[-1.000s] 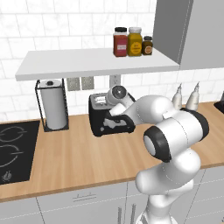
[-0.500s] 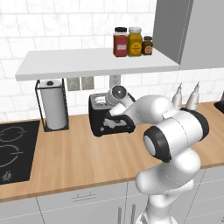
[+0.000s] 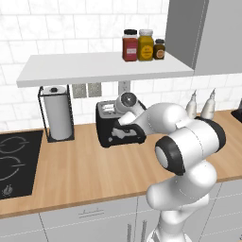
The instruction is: Start the toaster. Once the lever pops up, take the bread to the plate on the dining counter.
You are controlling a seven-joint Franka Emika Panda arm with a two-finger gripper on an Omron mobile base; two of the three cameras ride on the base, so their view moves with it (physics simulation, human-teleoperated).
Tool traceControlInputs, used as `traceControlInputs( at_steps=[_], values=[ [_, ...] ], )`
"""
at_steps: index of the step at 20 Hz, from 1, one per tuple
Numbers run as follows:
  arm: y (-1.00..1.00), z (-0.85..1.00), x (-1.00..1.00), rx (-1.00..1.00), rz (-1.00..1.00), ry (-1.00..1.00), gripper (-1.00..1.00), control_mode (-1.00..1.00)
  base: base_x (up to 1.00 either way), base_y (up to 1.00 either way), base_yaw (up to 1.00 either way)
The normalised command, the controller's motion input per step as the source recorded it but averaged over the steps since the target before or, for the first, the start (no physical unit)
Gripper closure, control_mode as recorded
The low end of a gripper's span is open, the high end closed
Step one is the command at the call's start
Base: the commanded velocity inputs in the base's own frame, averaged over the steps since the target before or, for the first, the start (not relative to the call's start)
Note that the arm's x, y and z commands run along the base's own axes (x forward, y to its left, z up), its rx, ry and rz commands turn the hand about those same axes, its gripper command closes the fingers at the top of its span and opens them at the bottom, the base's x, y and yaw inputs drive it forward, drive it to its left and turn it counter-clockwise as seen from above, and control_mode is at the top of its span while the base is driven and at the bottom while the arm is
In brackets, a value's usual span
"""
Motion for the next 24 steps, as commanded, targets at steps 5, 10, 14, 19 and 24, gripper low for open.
traceControlInputs(
  at_steps=[5, 10, 14, 19, 24],
  values=[
    [0.00, 0.00, 0.00, 0.00, 0.00, 0.00, -1.00, -1.00, 0.00, 0.00, 0.00],
    [0.00, 0.00, 0.00, 0.00, 0.00, 0.00, -1.00, -1.00, 0.00, 0.00, 0.00],
    [0.00, 0.00, 0.00, 0.00, 0.00, 0.00, -1.00, -1.00, 0.00, 0.00, 0.00],
    [0.00, 0.00, 0.00, 0.00, 0.00, 0.00, -1.00, -1.00, 0.00, 0.00, 0.00],
    [0.00, 0.00, 0.00, 0.00, 0.00, 0.00, -1.00, -1.00, 0.00, 0.00, 0.00]
  ],
)
